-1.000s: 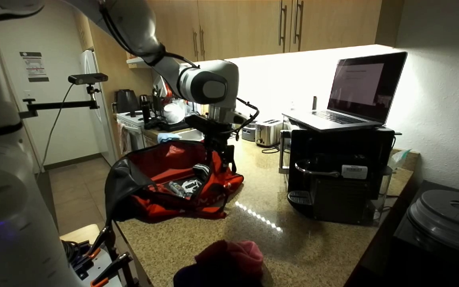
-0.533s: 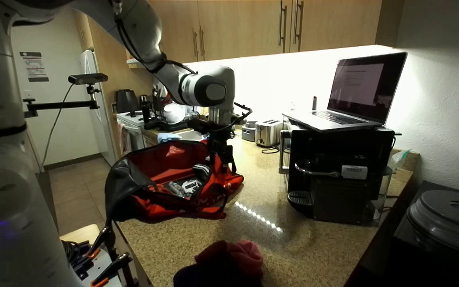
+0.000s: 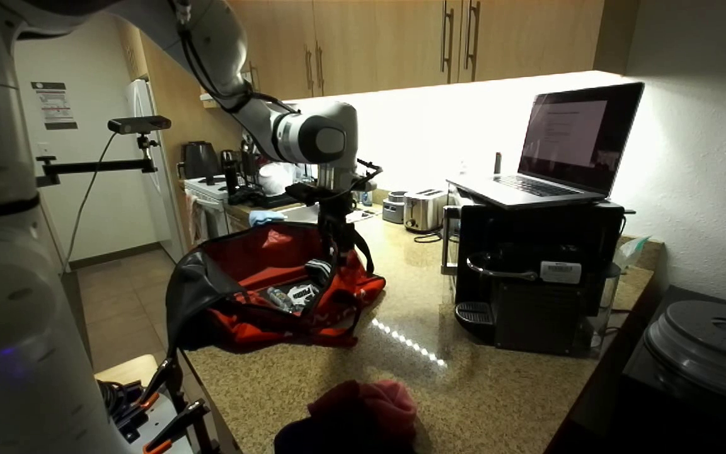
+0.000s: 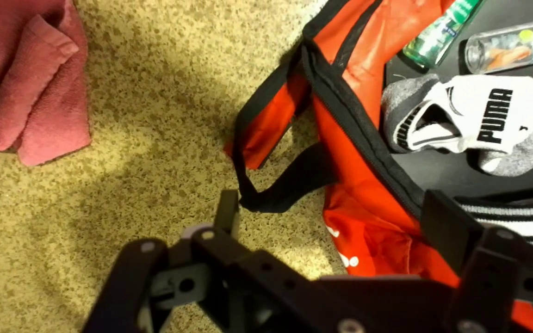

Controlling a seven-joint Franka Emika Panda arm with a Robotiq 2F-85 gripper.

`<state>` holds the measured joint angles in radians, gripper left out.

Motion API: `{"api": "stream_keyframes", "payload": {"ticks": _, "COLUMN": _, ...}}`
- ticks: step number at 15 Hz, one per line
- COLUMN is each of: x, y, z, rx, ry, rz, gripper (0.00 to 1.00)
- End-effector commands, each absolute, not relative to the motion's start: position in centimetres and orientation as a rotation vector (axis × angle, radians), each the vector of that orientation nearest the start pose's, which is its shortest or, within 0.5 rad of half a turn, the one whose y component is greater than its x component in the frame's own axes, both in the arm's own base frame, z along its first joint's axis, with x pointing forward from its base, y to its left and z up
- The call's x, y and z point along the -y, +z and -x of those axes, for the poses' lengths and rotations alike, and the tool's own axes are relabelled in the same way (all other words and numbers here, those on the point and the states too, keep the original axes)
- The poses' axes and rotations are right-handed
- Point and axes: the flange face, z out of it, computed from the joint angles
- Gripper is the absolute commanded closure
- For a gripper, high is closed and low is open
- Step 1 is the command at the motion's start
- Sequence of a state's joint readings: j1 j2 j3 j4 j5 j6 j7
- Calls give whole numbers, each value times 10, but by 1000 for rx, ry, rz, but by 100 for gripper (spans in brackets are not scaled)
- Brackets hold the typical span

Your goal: Remove the sock from the bag

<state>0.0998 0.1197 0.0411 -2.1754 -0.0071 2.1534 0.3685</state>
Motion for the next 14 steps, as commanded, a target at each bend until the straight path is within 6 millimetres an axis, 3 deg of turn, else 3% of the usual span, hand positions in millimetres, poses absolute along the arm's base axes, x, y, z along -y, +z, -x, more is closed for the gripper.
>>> {"api": "stream_keyframes", "payload": {"ticks": 1, "x": -89, "y": 328, "z": -513, "rx": -342, "ry": 269, "rz": 3161, "gripper": 0}}
{"api": "stream_keyframes", "payload": {"ticks": 14, "x": -118, "y": 307, "z": -501, "rx": -121, "ry": 377, "rz": 3170, "gripper": 0}}
